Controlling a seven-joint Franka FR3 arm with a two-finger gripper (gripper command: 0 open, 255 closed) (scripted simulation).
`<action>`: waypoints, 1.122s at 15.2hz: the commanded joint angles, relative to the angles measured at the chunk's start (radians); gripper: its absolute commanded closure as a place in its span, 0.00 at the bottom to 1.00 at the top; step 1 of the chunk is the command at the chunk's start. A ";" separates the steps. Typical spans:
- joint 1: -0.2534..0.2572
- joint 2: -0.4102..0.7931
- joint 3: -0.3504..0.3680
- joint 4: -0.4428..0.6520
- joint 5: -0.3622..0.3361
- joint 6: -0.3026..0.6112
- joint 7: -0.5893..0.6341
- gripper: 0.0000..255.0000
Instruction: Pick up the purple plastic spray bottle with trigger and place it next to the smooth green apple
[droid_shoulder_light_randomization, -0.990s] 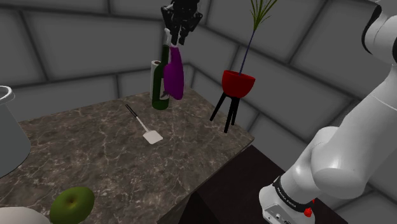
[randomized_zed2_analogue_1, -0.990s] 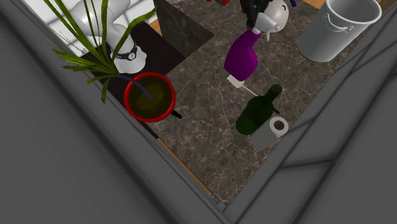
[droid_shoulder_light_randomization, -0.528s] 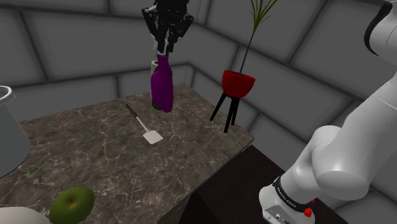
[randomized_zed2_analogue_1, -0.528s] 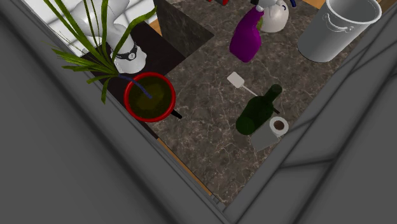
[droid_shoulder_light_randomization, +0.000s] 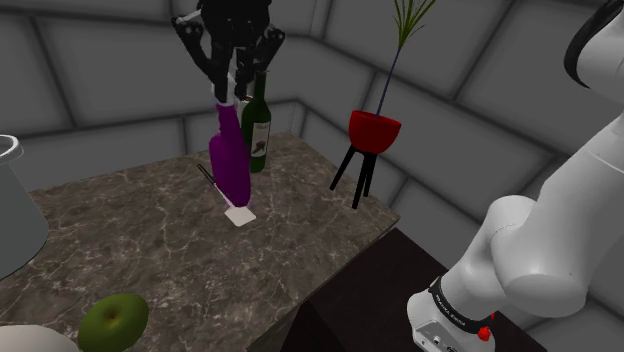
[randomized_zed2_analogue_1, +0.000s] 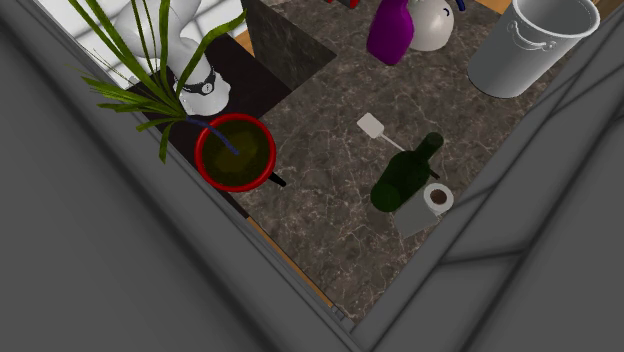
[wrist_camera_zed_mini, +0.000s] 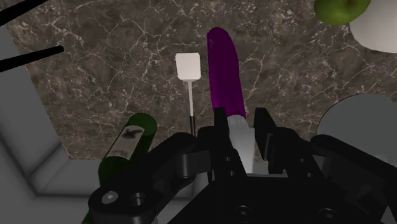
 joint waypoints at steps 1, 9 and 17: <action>0.026 0.024 0.026 0.027 -0.012 -0.009 0.053 1.00; 0.154 0.157 0.123 0.184 -0.086 -0.070 0.264 1.00; 0.360 0.389 0.181 0.489 -0.220 -0.194 0.459 1.00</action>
